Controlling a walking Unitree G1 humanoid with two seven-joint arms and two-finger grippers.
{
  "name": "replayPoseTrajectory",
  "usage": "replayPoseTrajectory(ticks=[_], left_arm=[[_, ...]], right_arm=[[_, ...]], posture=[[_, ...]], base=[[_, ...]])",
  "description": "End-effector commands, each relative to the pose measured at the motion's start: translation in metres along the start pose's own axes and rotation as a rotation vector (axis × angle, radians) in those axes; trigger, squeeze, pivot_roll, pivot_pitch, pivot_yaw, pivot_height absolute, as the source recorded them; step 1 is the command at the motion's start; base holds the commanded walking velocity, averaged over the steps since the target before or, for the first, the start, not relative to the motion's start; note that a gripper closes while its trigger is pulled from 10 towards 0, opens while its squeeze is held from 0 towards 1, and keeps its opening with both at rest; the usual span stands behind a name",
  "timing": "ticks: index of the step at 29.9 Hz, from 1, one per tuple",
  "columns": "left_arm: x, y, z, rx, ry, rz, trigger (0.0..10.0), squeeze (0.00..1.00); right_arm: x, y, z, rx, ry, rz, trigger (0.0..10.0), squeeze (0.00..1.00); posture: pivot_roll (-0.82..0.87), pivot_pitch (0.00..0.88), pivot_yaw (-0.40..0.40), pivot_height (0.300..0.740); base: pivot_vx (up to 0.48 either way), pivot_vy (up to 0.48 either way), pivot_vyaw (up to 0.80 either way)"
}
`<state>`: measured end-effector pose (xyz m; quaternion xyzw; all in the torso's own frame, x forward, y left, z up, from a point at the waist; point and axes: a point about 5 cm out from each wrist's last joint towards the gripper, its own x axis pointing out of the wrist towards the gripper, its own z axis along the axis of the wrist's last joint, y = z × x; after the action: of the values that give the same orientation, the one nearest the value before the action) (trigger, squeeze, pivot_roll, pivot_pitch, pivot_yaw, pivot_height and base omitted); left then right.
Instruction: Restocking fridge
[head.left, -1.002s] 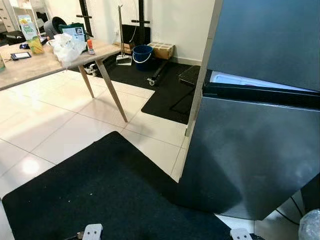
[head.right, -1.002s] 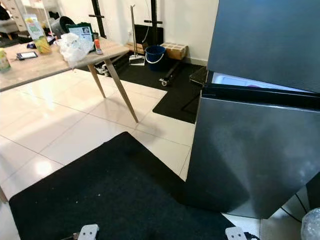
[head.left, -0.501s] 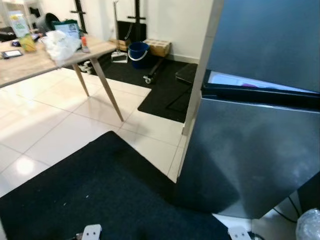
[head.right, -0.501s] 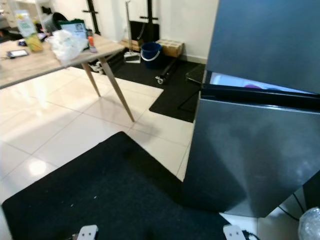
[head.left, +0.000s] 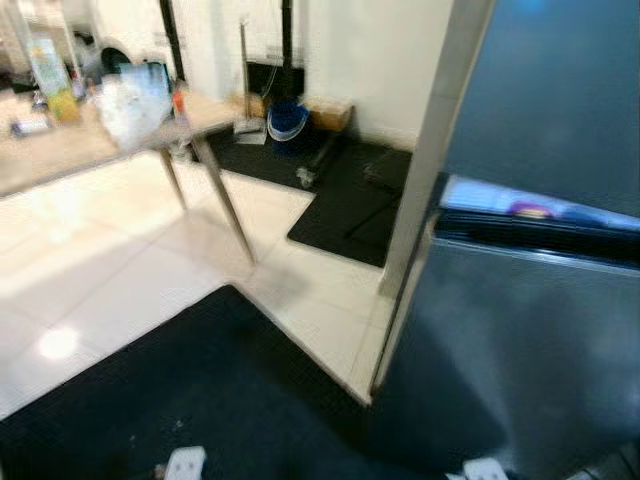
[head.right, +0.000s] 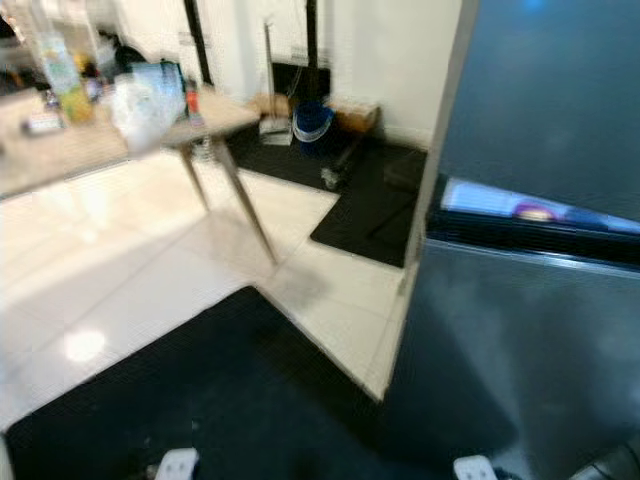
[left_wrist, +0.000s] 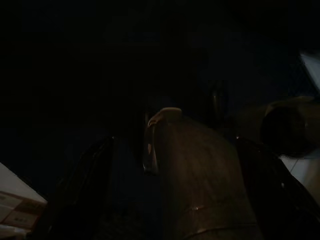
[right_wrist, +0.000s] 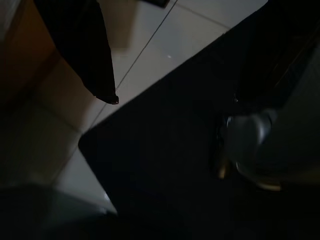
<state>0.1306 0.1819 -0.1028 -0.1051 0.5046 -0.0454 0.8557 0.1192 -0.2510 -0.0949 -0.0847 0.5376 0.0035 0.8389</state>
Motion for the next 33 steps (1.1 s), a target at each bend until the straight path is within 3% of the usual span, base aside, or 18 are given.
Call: replayPoseTrajectory(ticks=[1, 8, 10, 18, 19, 22, 29, 33], left_arm=[[-0.002, 0.001, -0.012, -0.006, 0.043, 0.003, 10.0, 0.0], [-0.002, 0.001, -0.012, -0.004, 0.045, 0.003, 10.0, 0.0], [-0.002, 0.002, -0.011, -0.007, 0.036, 0.017, 10.0, 0.0], [-0.002, 0.002, -0.011, -0.008, 0.037, 0.019, 10.0, 0.0], [-0.002, 0.002, -0.012, -0.009, 0.038, 0.015, 10.0, 0.0], [-0.002, 0.001, -0.013, -0.011, 0.041, 0.011, 10.0, 0.0], [-0.002, -0.001, -0.014, -0.007, 0.046, 0.006, 10.0, 0.0], [-0.002, -0.001, -0.014, -0.005, 0.045, 0.003, 10.0, 0.0]], right_arm=[[0.001, 0.003, 0.002, 0.0, -0.008, 0.002, 10.0, 0.0], [0.0, -0.004, 0.005, 0.075, -0.032, -0.04, 10.0, 0.0], [-0.001, -0.013, 0.012, 0.186, -0.071, -0.089, 10.0, 0.0], [-0.003, -0.029, 0.02, 0.376, -0.147, -0.174, 10.0, 0.0], [-0.005, -0.036, 0.024, 0.443, -0.18, -0.201, 10.0, 0.0], [-0.008, -0.048, 0.03, 0.52, -0.222, -0.252, 10.0, 0.0], [-0.011, -0.06, 0.033, 0.534, -0.238, -0.311, 10.0, 0.0], [-0.013, -0.068, 0.052, 0.607, -0.334, -0.306, 10.0, 0.0]], posture=[[0.05, 0.0, -0.02, 0.74], [0.05, 0.0, -0.021, 0.74], [0.05, 0.0, -0.019, 0.74], [0.05, 0.0, -0.018, 0.74], [0.05, 0.0, -0.018, 0.74], [0.05, 0.0, -0.018, 0.74], [0.05, 0.0, -0.023, 0.74], [0.05, 0.0, -0.02, 0.74]], base=[[0.285, 0.0, 0.0], [0.282, 0.0, 0.0], [0.127, 0.0, 0.0], [0.0, 0.0, 0.0], [0.0, 0.0, 0.0], [0.0, 0.0, 0.0], [0.0, 0.0, 0.0], [0.0, 0.0, 0.0]])
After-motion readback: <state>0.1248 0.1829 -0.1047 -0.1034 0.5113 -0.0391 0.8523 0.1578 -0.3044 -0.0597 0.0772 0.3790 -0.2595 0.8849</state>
